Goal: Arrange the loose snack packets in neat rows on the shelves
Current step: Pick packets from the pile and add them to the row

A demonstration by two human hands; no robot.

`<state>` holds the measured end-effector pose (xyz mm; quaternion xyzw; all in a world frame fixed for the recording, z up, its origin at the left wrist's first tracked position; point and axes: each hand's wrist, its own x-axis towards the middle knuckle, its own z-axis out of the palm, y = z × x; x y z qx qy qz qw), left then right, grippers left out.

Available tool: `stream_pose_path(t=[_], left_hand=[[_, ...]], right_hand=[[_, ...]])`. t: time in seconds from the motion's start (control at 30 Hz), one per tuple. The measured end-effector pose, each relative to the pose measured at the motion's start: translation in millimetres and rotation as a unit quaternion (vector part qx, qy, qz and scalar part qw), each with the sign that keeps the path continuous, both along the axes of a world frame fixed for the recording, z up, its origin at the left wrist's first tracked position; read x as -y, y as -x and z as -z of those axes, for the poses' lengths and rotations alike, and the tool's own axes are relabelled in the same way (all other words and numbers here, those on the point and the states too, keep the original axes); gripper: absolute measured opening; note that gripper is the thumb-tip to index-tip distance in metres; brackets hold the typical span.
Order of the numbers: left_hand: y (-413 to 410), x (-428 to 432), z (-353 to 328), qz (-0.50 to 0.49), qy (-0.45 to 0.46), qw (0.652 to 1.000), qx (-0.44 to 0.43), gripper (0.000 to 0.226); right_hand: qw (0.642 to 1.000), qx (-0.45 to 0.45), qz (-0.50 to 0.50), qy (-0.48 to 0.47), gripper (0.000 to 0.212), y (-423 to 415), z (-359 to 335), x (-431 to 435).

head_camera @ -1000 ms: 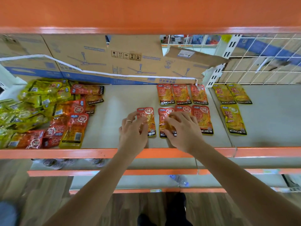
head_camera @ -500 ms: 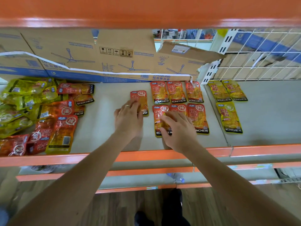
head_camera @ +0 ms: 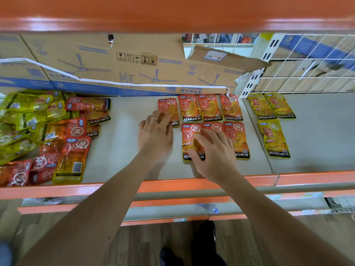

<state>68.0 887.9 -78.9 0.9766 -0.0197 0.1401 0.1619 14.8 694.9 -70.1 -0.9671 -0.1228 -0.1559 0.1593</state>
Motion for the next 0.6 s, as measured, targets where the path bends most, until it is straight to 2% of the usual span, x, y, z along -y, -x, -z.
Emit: stream_pose_path(t=[0.23,0.43,0.6], left_hand=[[0.6,-0.1,1.9,0.02,-0.016,1.0,-0.005,0.034],[-3.5,1.3,-0.1,0.023,-0.029,0.999,-0.039,0.044],[-4.5,1.6,0.6,0.027,-0.023,0.999,-0.03,0.042]], right_hand=[[0.999,-0.043,0.006,-0.002,0.045,-2.3,-0.4,-0.4],[0.998,-0.058,0.009,0.001,0.046,-1.9,-3.7,-1.0],[0.999,-0.053,0.01,0.003,0.043,-1.5,-4.5,-2.0]])
